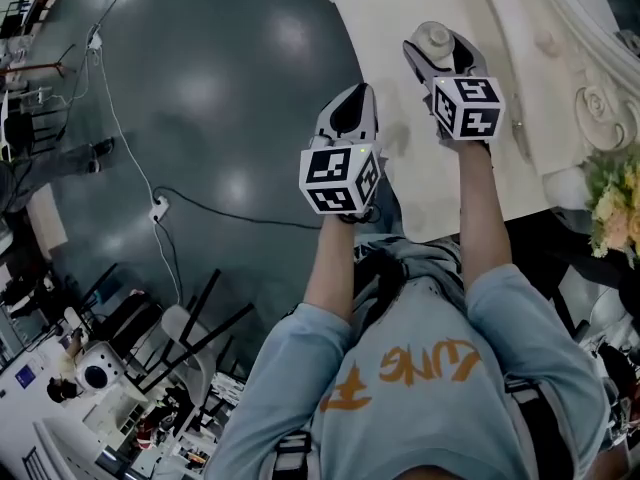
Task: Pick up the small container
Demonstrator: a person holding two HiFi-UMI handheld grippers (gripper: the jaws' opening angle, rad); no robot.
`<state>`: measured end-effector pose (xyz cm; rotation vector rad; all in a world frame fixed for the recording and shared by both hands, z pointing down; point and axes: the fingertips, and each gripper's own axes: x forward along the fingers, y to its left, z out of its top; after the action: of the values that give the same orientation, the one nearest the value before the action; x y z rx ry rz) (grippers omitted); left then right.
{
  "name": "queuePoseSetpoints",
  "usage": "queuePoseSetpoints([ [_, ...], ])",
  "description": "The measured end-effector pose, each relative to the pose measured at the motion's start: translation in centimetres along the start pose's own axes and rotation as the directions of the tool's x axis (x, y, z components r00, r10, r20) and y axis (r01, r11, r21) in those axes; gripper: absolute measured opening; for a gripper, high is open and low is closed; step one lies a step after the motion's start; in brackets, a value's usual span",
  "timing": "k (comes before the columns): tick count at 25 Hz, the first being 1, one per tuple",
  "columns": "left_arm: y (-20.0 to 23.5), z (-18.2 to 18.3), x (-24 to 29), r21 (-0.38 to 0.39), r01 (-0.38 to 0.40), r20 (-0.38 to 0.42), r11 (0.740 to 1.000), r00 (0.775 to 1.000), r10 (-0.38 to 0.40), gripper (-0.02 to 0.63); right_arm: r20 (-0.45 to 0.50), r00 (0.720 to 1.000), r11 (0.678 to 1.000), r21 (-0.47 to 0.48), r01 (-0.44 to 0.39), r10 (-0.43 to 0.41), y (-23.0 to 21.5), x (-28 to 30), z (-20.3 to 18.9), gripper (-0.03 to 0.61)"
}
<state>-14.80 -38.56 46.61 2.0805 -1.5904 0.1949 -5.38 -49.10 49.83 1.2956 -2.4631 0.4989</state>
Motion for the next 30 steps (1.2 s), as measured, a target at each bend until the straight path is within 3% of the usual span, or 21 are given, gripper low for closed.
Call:
queuePoseSetpoints([
  [11, -5.5, 1.2, -2.3, -0.008, -0.016, 0.126, 1.000, 0.992, 0.017, 0.021, 0.139, 0.990, 0.999, -0.032, -0.002, 0.006, 0.0, -9.8, 4.6, 0.328],
  [23, -7.8, 7.1, -5.8, 0.053, -0.095, 0.312, 0.994, 0.947, 0.074, 0.021, 0.264, 0.958, 0.974, -0.218, -0.057, 0.115, 2.6, -17.3, 9.6, 0.330],
  [30, -8.7, 9.1, -6.8, 0.088, -0.103, 0.346, 0.991, 0.936, 0.067, 0.021, 0.301, 0.944, 0.968, -0.242, -0.062, 0.136, 3.2, -18.5, 11.4, 0.330],
])
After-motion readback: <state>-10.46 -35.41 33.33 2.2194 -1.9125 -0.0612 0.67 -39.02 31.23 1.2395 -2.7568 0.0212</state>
